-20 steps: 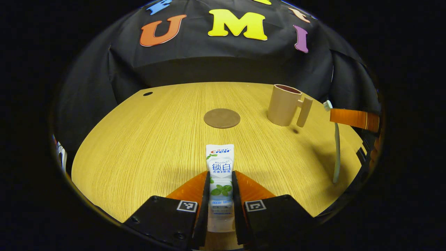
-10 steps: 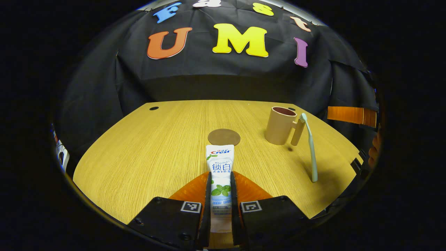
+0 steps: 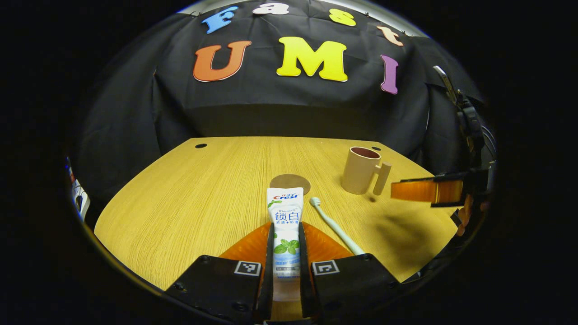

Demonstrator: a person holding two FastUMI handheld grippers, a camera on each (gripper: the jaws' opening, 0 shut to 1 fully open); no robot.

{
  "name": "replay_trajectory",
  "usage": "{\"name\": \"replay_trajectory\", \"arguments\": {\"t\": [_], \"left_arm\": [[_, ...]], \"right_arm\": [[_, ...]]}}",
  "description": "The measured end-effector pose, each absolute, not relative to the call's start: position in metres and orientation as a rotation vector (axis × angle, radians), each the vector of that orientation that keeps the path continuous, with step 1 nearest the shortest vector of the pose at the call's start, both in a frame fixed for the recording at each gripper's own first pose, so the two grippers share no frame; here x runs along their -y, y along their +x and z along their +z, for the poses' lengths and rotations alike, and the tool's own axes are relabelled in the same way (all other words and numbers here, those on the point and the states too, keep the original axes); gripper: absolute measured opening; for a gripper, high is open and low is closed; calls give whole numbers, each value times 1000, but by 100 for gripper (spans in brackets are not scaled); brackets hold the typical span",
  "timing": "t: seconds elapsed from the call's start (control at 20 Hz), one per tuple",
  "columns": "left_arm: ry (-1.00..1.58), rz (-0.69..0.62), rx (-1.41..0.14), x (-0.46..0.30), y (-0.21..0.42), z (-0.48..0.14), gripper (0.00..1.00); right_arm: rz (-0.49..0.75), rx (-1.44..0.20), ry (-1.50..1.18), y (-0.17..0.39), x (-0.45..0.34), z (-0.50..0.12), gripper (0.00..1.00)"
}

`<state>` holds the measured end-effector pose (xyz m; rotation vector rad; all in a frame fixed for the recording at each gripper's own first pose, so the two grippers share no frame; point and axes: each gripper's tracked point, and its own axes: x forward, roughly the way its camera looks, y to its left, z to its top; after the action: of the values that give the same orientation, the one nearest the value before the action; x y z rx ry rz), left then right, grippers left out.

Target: Put the toothbrush and toothpaste on the desktop into the cup, then pick up the cup and place it on the coaster on the desktop.

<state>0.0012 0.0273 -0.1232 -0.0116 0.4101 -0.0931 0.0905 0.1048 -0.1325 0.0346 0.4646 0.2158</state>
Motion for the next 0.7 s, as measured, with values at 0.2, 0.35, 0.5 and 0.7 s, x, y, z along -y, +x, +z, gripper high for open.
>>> {"name": "replay_trajectory", "arguments": {"t": [0.2,0.35,0.5,0.7], "left_arm": [[-27,-71,-414,-46,-5,-126,27],[-34,-40,-409,-69,-12,-128,27],[-44,-20,-409,-85,-18,-132,27],[-61,-20,-407,-92,-20,-133,27]], "right_arm": [[275,-497,-15,98,-157,-154,41],[316,-527,-53,102,-188,-170,47],[332,-551,-88,100,-206,-187,48],[305,-561,-126,110,-209,-197,47]]}}
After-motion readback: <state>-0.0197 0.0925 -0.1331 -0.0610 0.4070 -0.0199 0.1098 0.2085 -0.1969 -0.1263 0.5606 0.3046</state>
